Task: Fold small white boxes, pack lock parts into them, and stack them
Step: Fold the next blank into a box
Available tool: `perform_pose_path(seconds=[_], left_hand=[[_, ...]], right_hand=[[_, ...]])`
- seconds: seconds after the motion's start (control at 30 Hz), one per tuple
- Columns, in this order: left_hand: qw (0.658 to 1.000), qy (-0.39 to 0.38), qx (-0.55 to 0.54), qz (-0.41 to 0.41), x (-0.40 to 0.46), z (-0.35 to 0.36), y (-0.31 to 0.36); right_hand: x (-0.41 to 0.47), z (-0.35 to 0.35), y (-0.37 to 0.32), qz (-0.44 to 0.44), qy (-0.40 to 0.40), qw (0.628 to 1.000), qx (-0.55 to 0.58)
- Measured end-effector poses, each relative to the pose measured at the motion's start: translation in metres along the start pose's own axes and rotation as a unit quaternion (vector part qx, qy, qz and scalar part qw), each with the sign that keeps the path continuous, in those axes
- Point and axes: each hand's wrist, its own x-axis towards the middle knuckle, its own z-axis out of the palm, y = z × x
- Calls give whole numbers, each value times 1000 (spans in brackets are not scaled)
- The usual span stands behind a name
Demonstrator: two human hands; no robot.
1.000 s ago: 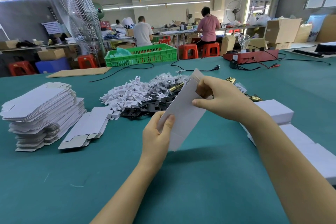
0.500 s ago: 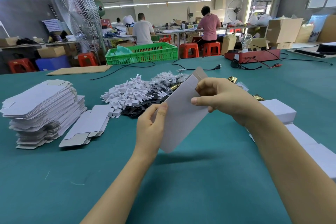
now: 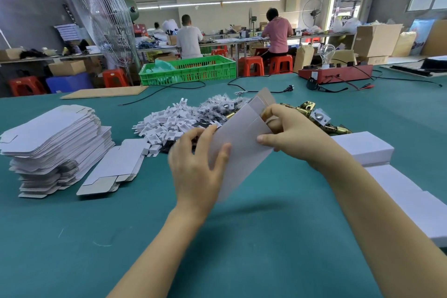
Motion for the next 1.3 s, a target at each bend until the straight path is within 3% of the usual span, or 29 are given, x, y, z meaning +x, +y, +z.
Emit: perform_pose_path(seconds=[0.1,0.27,0.53,0.77,0.93,1.07,1.3], left_hand=[[976,-20,195,97,-7,2,-1],[963,-120,228,77,-9,6,3],[966,-178,186,33,-10,4,2],[968,-152,196,24,-11,4,8],[984,-127,123,22,-10,2,16],[989,-128,75,2,-6,1,23],[995,-102,-4,-8,-1,1,19]], right_hand=[[2,6,0,25,20,999,6],[0,15,-5,44,9,999,10],[-3,24,-8,20,-27,999,-39],[-3,29,-11,-24,-2,996,-89],[-4,25,-13,-68,40,985,-155],[-6,18,-19,-114,5,982,-147],[-10,24,-23,-181,19,974,-137]])
